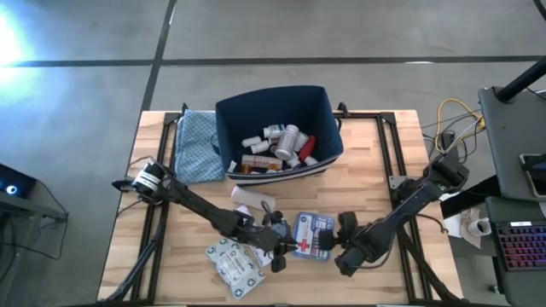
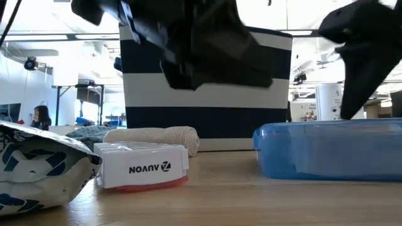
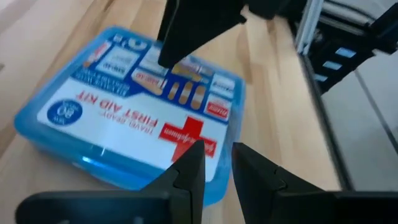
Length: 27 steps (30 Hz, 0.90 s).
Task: Pick & place medical supplies in basket/bin
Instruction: Put the blue first aid kit into the blue bin
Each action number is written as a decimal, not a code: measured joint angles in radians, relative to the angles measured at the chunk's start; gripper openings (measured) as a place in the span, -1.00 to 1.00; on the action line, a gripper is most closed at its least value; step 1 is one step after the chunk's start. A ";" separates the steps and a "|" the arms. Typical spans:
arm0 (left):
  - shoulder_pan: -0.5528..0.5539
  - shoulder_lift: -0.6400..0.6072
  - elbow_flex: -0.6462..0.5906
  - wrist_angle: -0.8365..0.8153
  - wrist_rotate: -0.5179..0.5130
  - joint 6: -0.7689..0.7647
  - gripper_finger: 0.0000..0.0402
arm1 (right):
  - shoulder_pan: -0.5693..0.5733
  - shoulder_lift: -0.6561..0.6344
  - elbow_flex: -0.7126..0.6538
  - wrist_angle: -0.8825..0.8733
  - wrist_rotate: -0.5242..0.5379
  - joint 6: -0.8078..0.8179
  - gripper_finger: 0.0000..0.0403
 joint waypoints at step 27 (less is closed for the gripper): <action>-0.015 0.060 -0.018 -0.151 0.065 -0.213 -0.70 | -0.065 -0.014 -0.314 0.718 -0.051 -0.169 0.55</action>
